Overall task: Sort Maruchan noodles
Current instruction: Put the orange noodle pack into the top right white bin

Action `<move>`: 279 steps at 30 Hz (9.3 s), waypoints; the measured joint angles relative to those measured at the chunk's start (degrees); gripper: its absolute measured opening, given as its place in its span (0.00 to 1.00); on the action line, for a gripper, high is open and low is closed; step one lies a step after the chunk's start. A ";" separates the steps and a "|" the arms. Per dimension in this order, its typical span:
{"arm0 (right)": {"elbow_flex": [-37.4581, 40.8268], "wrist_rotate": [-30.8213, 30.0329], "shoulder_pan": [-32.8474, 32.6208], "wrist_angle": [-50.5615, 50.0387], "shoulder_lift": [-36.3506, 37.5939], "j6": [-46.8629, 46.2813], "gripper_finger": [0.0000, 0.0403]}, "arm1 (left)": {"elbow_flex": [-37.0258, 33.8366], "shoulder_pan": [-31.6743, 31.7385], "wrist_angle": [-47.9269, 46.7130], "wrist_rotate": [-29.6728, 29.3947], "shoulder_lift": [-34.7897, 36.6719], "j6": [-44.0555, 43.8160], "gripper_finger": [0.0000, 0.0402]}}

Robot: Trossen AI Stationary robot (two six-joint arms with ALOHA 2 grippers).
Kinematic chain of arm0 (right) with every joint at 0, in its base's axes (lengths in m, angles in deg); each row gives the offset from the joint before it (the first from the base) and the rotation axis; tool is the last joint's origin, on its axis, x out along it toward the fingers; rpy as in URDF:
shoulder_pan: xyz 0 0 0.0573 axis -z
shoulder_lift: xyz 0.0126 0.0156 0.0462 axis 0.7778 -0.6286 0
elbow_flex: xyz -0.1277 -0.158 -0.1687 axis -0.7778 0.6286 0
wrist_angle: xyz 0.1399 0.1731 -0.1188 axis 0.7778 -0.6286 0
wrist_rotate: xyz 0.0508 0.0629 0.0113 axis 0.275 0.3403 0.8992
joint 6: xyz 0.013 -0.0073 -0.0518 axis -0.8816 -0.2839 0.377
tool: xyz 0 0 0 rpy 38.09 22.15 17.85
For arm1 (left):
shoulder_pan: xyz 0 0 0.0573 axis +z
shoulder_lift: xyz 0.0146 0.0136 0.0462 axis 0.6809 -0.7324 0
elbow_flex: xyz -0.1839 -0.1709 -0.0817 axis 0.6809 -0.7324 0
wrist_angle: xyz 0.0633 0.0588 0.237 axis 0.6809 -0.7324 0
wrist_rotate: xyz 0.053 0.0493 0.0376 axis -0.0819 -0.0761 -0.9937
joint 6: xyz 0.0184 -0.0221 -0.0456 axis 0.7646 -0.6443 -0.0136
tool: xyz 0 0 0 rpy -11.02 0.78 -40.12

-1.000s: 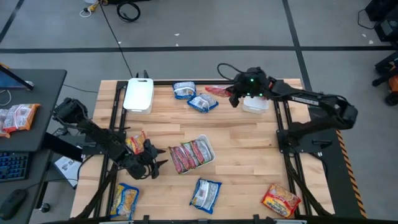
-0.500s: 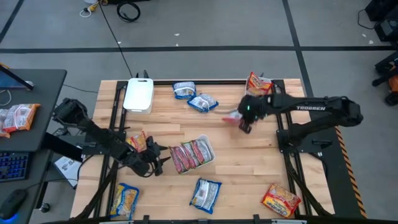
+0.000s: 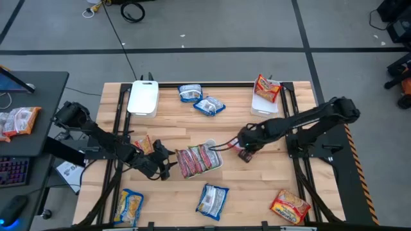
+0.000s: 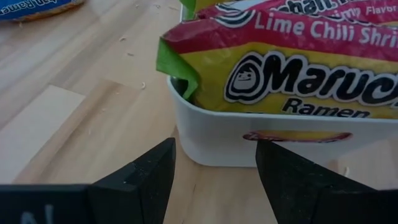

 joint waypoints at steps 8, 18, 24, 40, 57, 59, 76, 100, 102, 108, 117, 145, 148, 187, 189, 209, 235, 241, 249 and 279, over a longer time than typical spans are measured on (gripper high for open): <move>-0.02 -5.17 4.08 28.18 -5.60 15.34 0.13 | 0.00 0.00 -0.03 2.29 0.00 0.22 0.56; -0.04 -12.73 9.30 15.63 -2.64 38.47 0.33 | 0.00 -0.48 -0.93 7.29 0.00 -4.51 0.56; 3.30 -14.93 7.00 9.80 -5.02 48.31 0.32 | 0.04 0.01 -1.82 4.24 0.00 -2.94 0.56; -0.70 3.82 -2.13 24.75 -12.26 44.19 0.29 | 0.00 1.49 -2.02 3.47 0.02 -1.58 0.56; 0.58 -21.31 -10.19 18.51 -10.06 55.10 0.55 | 0.00 1.71 -2.21 2.83 0.02 -0.93 0.56; 1.73 -26.09 -11.89 19.57 -10.06 52.26 0.58 | 0.00 2.00 -2.19 2.84 0.02 -0.41 0.56; 11.14 -38.08 -14.76 36.17 -16.96 57.96 0.56 | 0.02 5.12 -2.02 3.34 0.02 0.35 0.56; 11.37 -35.80 4.80 16.09 17.65 38.65 0.05 | 0.02 5.03 -2.61 3.37 0.02 -0.13 0.56; 11.34 -35.45 9.33 12.53 23.48 38.76 0.05 | 0.02 5.03 -2.59 3.37 0.02 -0.11 0.56; 11.32 -28.00 23.36 5.83 34.09 43.06 0.04 | 0.02 5.09 -2.26 3.34 0.02 -0.13 0.56; 11.30 -23.86 32.48 10.05 39.37 49.54 0.05 | 0.02 5.09 -1.82 3.39 0.02 -0.69 0.56; 11.30 2.78 42.26 15.74 29.13 57.36 0.05 | 0.02 5.03 -1.82 4.04 0.02 -1.32 0.56; 12.20 2.64 43.25 16.05 28.74 54.34 0.05 | 0.02 5.01 -1.86 4.39 0.02 -1.42 0.56; 32.54 -25.93 41.18 49.16 21.98 35.43 0.09 | 0.02 5.03 -2.00 5.85 0.02 -0.09 0.56; 32.52 -27.52 41.18 49.29 21.01 35.56 0.12 | 0.02 5.03 -2.00 5.90 0.02 -0.12 0.56; 18.84 -31.61 39.22 29.85 21.74 40.54 0.45 | 0.02 5.03 -2.00 7.22 0.02 -0.44 0.56; -31.37 -20.94 -24.31 -22.24 -21.43 4.38 0.40 | 0.00 5.01 -1.82 12.00 0.00 2.93 0.56; -41.26 2.20 -33.23 -27.09 -29.91 -3.53 0.40 | 0.00 5.01 -1.81 12.00 0.00 2.94 0.56; -42.36 20.61 -44.58 -15.50 -35.67 -26.50 0.40 | 0.00 2.87 -0.41 11.70 0.00 3.16 0.56; -36.47 -25.14 -26.43 -46.08 -42.84 3.24 0.38 | 0.00 -1.47 2.98 10.70 0.00 2.55 0.56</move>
